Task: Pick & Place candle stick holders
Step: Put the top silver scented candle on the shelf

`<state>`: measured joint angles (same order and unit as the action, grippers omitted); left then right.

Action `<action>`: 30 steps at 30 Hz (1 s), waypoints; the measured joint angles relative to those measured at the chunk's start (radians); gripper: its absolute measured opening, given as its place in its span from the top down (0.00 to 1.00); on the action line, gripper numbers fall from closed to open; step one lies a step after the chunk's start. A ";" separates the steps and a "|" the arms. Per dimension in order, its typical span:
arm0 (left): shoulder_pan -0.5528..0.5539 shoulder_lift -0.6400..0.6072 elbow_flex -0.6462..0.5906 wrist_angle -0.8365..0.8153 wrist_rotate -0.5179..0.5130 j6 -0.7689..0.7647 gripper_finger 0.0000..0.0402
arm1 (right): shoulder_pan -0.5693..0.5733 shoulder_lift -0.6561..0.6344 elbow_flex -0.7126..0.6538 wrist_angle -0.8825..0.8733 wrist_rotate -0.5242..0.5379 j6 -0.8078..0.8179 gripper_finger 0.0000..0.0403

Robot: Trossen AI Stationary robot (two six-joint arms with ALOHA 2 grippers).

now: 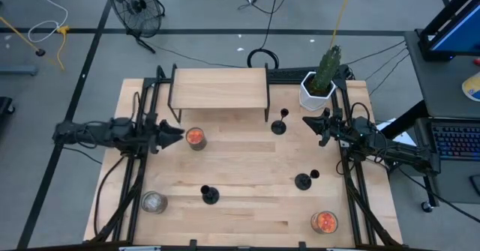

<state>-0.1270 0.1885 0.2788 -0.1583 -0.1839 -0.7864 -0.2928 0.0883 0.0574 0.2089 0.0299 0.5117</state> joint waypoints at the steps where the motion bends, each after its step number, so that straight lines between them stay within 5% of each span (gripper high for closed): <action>1: -0.004 0.039 0.049 -0.065 -0.003 -0.015 0.42 | 0.000 0.000 0.000 0.000 0.000 0.000 0.99; 7: -0.014 0.341 0.346 -0.380 -0.007 -0.143 0.42 | 0.000 0.000 0.000 0.000 0.000 0.000 0.99; 11: -0.014 0.493 0.451 -0.376 0.036 -0.165 0.42 | 0.000 0.000 0.000 0.000 0.000 0.000 0.99; 16: -0.014 0.588 0.472 -0.115 0.087 -0.153 0.42 | 0.000 0.000 0.000 0.000 0.000 0.000 0.99; 20: 0.003 0.612 0.473 -0.058 0.227 -0.140 0.42 | 0.000 0.000 0.000 0.000 0.000 -0.001 0.99; 30: -0.027 0.716 0.527 -0.429 0.118 -0.587 0.42 | 0.000 0.000 0.000 0.000 0.000 -0.003 0.99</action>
<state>-0.1539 0.9049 0.8053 -0.5873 -0.0663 -1.3739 -0.2928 0.0883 0.0574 0.2085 0.0299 0.5087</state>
